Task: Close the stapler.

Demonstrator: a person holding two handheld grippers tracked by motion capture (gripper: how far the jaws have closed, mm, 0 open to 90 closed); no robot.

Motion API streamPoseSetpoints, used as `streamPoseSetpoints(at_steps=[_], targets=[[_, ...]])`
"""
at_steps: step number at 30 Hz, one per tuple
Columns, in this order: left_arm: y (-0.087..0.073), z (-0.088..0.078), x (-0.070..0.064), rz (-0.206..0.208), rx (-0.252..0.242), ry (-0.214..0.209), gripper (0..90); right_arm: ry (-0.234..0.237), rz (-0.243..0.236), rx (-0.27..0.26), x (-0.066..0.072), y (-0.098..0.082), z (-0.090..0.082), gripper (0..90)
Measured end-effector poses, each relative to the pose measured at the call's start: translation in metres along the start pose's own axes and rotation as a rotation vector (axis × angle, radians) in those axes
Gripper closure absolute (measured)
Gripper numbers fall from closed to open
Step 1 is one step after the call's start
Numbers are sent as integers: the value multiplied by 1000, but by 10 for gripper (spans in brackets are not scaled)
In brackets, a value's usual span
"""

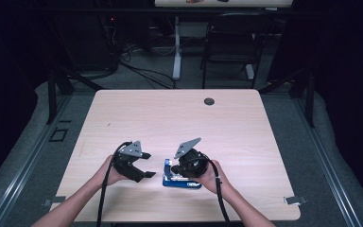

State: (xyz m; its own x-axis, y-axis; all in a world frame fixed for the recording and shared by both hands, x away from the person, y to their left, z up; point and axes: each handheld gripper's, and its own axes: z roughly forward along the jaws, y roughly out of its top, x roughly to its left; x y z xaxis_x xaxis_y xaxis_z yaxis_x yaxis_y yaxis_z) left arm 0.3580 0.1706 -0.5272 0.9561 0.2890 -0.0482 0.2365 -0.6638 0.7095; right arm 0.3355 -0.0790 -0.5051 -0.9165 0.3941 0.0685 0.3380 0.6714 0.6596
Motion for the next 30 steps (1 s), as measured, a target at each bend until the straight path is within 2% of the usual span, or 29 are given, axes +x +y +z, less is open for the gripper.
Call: streamPoseSetpoints(at_steps=[2,6,7,10,14,16,18,23,30], targets=[[4,2,-6,7,-29,-13,284,-4,-7,1,-1,0,-2,900],[11,6,-16,35,-74,-13,411,-4,-4,-1,0,1,-4,900],[13,8,-19,31,-88,-13,431,-4,-1,-6,0,1,-4,900],[16,11,-22,38,-98,-22,512,-7,-4,-7,0,1,-6,900],[23,24,-30,82,-77,-24,629,-10,-2,-20,0,1,-10,899],[25,26,-31,80,-79,-21,634,-17,-6,-5,-1,1,-13,900],[26,27,-31,81,-83,-24,639,-19,6,-17,-1,-1,-13,900],[30,34,-34,101,-77,-18,640,-25,18,-7,-6,-6,-22,893],[34,42,-35,94,-65,-26,630,-31,57,9,-10,-14,-28,891]])
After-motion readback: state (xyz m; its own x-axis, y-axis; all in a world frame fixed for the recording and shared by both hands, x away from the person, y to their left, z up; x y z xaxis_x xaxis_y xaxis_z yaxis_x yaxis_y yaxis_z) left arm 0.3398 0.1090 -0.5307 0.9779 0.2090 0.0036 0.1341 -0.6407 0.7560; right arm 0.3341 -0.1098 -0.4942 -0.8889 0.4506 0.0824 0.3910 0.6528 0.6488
